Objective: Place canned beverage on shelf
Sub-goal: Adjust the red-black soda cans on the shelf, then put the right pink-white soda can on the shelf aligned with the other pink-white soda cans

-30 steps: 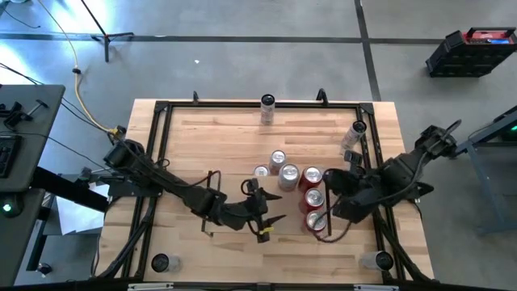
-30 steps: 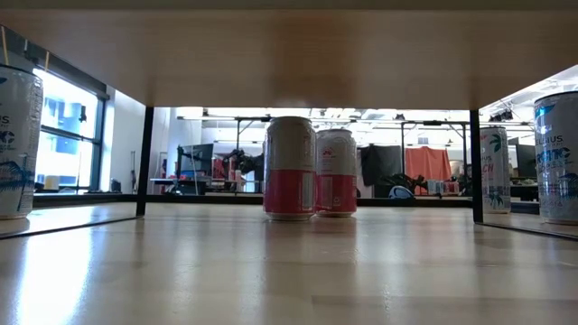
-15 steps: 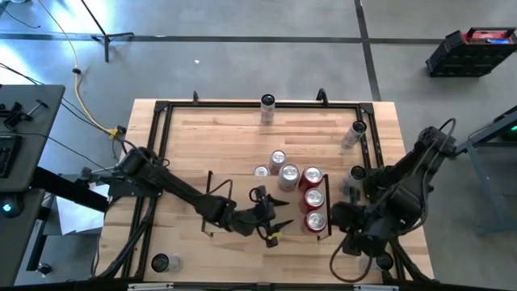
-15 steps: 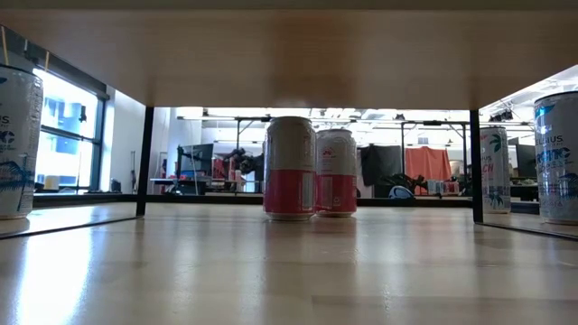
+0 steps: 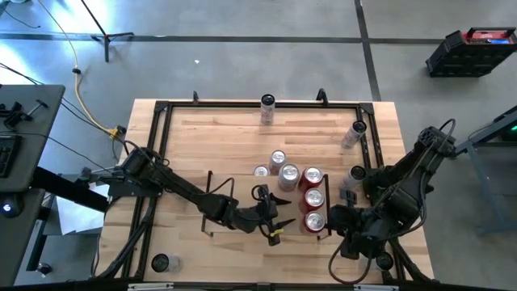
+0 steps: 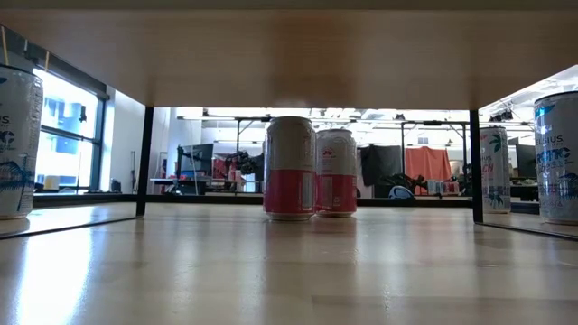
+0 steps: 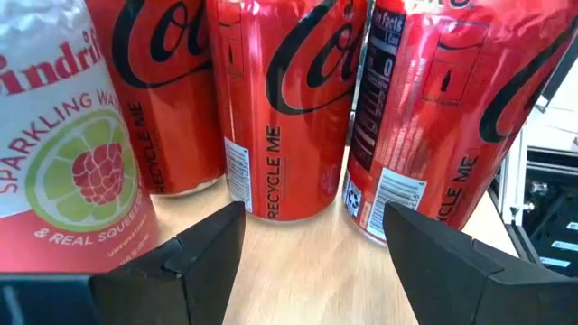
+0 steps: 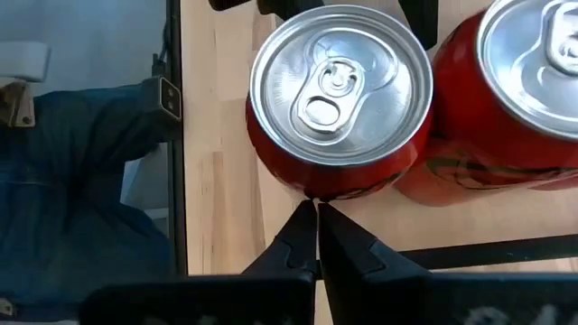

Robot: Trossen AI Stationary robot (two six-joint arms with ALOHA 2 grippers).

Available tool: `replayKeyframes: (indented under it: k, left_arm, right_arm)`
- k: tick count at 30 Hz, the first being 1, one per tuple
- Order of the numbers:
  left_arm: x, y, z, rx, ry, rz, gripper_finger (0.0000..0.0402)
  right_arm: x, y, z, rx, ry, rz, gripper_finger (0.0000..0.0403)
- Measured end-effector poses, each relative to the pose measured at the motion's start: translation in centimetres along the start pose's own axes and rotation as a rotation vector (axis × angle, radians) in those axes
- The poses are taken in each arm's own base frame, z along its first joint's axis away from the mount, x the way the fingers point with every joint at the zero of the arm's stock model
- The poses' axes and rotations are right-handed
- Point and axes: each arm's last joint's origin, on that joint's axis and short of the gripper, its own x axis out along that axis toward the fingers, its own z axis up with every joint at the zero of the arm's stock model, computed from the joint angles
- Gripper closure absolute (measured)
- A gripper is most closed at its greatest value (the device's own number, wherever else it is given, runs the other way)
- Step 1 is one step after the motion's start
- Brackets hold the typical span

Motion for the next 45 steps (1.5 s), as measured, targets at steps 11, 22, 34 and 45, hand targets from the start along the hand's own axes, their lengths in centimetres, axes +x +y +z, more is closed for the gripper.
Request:
replayKeyframes:
  k: [11, 22, 34, 45]
  left_arm:
    - [-0.6, -0.4, 0.0, 0.064, 0.023, -0.032, 0.0147]
    - [-8.1, -0.7, 3.8, 0.177, 0.152, -0.039, 0.0147]
    - [-19.7, 6.2, 11.5, 0.131, 0.097, 0.092, 0.0147]
    - [-20.5, 9.9, 9.0, 0.126, 0.204, 0.102, 0.0147]
  right_arm:
    - [0.0, 0.0, -0.1, 0.011, 0.035, 0.024, 0.0403]
    - [-2.0, -1.0, -1.6, 0.084, 0.151, 0.032, 0.0403]
    - [-9.5, -3.9, 1.7, -0.053, -0.383, -0.050, 0.0403]
    - [-9.6, -8.2, 7.0, 0.012, -0.629, -0.369, 0.0340]
